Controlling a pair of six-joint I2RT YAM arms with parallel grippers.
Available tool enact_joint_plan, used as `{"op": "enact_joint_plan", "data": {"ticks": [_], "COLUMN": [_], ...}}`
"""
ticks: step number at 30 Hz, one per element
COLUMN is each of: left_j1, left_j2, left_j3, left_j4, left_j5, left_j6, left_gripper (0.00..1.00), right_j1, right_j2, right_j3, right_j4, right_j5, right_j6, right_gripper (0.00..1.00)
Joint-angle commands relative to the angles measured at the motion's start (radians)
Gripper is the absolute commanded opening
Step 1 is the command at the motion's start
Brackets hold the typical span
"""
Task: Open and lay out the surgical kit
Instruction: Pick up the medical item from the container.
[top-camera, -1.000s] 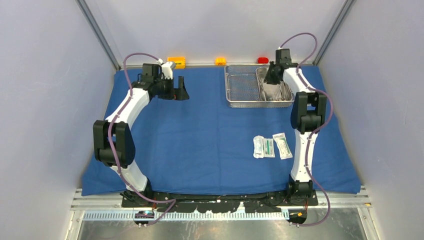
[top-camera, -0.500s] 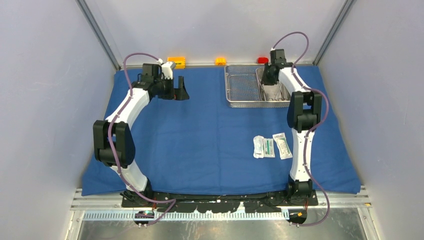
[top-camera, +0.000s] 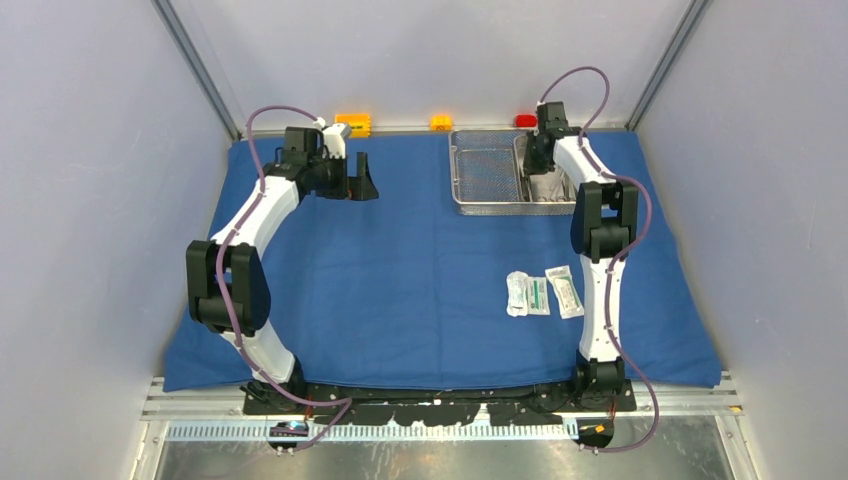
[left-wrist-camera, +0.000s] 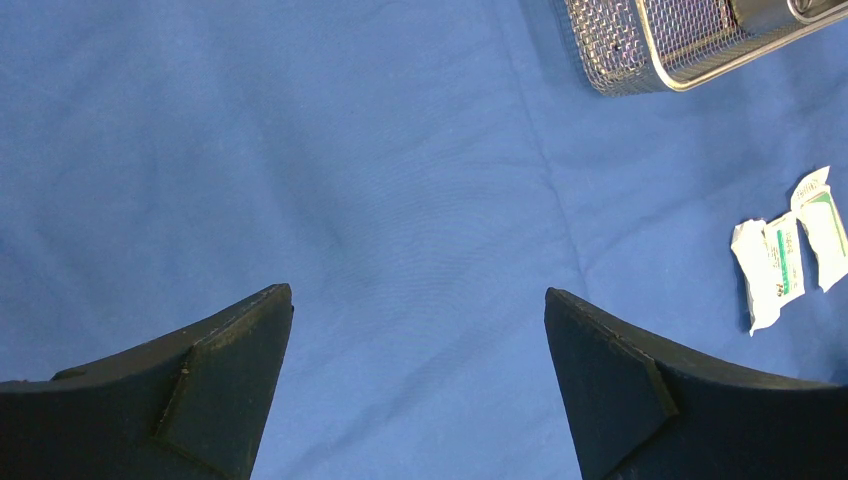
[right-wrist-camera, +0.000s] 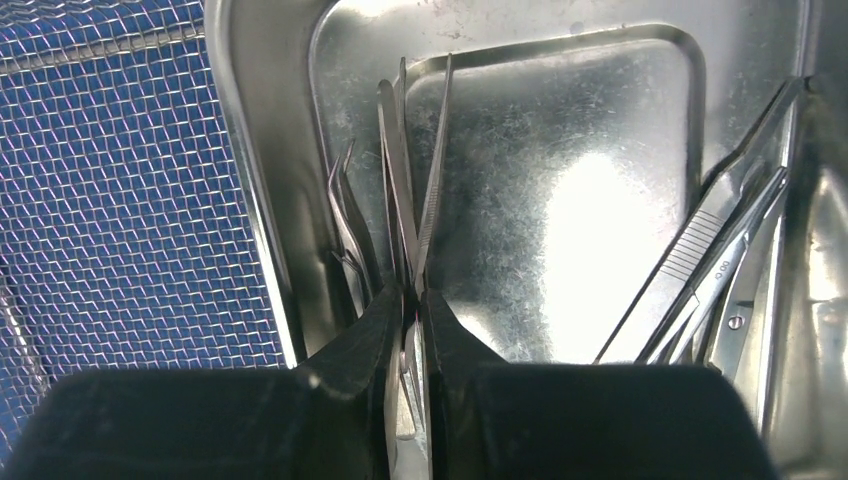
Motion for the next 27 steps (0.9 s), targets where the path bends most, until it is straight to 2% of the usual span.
{"op": "enact_joint_plan", "data": {"ticks": [1,8,15,27], "left_j1": [-0.001,-0.001,-0.001,-0.002], "left_j2": [-0.002,-0.003,0.012,0.041], "left_j3": [0.012,0.014,0.034,0.059], "left_j4": [0.022,0.018,0.013,0.029], "left_j5": [0.022,0.022,0.026,0.068], "left_j6": [0.008,0.014,0.022,0.0], "left_gripper": [1.0,1.0,1.0,1.0], "right_j1": [0.003,0.003,0.004,0.003], "right_j2": [-0.002,-0.031,-0.114,-0.224], "right_j3": [0.036,0.048,0.04,0.038], "right_j4": [0.0,-0.001,-0.017,-0.145], "right_j5": [0.033,0.041,0.04,0.046], "right_j6": [-0.022,-0.032,-0.044,-0.106], "right_gripper": [0.13,0.01,0.0,0.01]}}
